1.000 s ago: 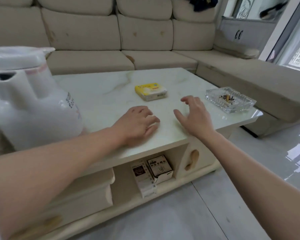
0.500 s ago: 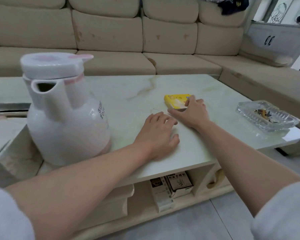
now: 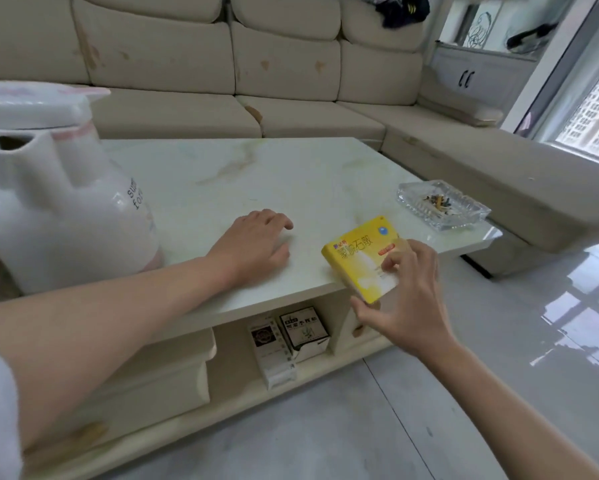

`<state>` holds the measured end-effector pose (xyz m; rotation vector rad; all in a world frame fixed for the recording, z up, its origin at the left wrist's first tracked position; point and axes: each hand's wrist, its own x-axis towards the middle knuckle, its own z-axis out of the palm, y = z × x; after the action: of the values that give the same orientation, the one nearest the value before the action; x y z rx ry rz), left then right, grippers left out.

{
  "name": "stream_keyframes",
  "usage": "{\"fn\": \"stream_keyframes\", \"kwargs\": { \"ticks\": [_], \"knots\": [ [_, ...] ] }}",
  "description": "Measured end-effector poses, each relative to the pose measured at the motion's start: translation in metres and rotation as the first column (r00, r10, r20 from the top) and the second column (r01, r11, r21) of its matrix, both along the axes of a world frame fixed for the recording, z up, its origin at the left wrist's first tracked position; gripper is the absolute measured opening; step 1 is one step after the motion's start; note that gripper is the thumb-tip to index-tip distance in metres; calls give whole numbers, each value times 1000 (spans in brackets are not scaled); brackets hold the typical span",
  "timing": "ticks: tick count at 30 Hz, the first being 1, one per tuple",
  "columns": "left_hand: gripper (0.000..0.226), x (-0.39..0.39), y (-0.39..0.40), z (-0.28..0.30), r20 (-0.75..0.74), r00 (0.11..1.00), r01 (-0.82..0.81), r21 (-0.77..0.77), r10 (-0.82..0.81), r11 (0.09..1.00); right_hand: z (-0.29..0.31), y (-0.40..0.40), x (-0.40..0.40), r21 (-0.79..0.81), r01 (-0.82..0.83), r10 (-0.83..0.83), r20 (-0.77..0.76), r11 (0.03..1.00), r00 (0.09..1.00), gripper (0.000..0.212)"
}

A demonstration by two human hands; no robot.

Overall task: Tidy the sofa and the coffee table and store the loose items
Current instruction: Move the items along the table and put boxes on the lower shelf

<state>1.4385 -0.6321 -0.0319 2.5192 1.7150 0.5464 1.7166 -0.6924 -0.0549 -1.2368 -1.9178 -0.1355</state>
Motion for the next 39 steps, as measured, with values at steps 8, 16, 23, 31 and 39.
{"fn": "stream_keyframes", "kwargs": {
  "ticks": [8,16,23,31,39],
  "knots": [
    [37,2,-6,4,-17,999,49,-16,-49,999,-111,-54,-5,-113,-98,101,25,989,995,71],
    [39,-2,2,-3,15,996,92,24,-92,995,-179,10,-64,-473,191,-102,207,860,973,71],
    [39,-3,9,-7,75,992,95,36,-97,995,-216,59,-83,-549,301,-115,346,780,931,64],
    [38,-4,5,-7,51,994,100,32,-102,994,-182,22,-75,-295,194,-97,315,935,944,53],
    [44,-3,7,-16,-4,997,71,15,-71,997,-19,34,-45,331,-162,112,164,930,980,36]
  ]
}}
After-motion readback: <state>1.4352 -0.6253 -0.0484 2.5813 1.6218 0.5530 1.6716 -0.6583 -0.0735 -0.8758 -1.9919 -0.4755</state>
